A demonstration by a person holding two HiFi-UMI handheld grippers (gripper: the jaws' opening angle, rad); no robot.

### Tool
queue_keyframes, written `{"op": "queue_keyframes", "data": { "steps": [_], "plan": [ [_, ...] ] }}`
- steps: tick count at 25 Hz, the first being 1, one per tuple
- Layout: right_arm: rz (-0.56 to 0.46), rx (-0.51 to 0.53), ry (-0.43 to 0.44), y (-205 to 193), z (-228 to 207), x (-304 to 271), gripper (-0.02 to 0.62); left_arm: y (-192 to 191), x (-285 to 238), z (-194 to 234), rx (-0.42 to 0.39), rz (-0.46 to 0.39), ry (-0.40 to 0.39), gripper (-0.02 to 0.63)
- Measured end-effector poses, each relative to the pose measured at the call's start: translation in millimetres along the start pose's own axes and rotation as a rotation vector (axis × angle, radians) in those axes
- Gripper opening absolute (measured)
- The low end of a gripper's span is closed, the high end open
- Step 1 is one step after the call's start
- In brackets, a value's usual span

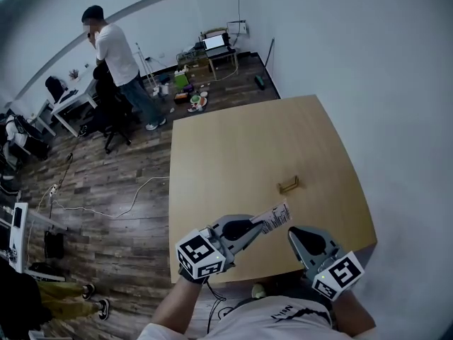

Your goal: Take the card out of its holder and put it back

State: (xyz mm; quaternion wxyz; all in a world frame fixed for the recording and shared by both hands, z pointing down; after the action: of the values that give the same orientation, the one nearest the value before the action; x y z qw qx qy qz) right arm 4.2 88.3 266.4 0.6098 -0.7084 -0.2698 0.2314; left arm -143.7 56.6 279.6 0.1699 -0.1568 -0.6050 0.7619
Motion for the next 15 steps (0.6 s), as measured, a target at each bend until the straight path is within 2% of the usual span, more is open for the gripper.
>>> {"op": "queue_keyframes", "data": {
  "steps": [3, 15],
  "plan": [
    [-0.002, 0.009, -0.002, 5, 5, 5, 0.015, 6, 1, -9, -0.026, -0.004, 0.0, 0.025],
    [0.011, 0.022, -0.023, 6, 2, 10, 0.015, 0, -12, -9, -0.019, -0.014, -0.005, 0.025]
  ]
}}
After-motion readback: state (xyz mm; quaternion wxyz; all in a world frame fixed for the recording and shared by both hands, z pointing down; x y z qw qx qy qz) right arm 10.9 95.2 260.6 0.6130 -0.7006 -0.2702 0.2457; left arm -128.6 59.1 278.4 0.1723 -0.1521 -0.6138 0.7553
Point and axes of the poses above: the fingertips, and each gripper's own axes: x backward along the fingers, z to its left, y out of its top, the point moved 5 cm from there along x, backward along the fingers, and after that the axes turned 5 degrees about -z, right-handed, at the moved point
